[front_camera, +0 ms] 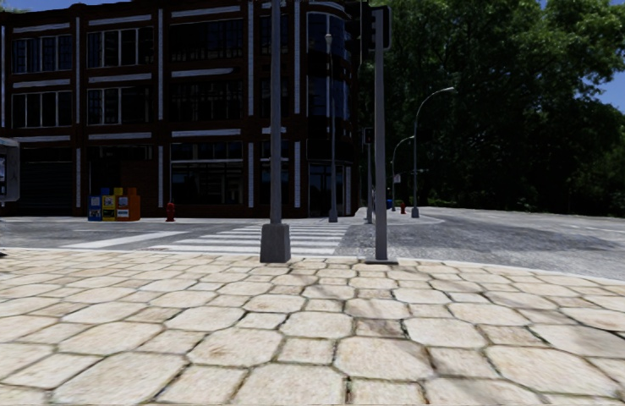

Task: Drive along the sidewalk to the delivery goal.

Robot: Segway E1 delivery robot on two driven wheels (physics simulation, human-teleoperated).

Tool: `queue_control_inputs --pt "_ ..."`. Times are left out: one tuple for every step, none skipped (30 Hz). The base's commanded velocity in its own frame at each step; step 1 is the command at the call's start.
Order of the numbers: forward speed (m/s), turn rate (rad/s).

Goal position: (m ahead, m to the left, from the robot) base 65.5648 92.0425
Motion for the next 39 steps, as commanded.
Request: queue_control_inputs --pt "1.82 1.2" --pt "1.82 1.2" --pt "1.82 1.2" --pt "1.82 1.2" --pt "1.82 1.11" --pt "1.82 0.58" --pt "1.82 0.58" --pt "1.82 0.4" --pt "1.82 0.28" --pt "1.82 0.09" --pt "1.82 0.03" --pt "1.82 0.01" --pt "1.82 0.0" --pt "1.82 0.0" --pt "1.82 0.0" --pt "1.82 0.0" --pt "1.82 0.0" --pt "1.82 0.0" --pt "1.82 0.0" --pt "1.82 0.0" --pt "1.82 0.0" --pt "1.82 0.0" --pt "1.82 0.0" --pt "1.82 0.0" --pt "1.82 0.0" --pt "1.82 0.0" --pt "1.82 0.0" --pt "1.82 0.0" --pt "1.82 0.0" --pt "1.82 0.0" --pt "1.82 0.0" --pt "1.82 0.0" --pt "1.82 0.0" --pt "1.82 0.0" --pt "1.82 0.0" --pt "1.82 0.0" --pt "1.82 0.0" --pt "1.82 0.0" --pt "1.82 0.0"
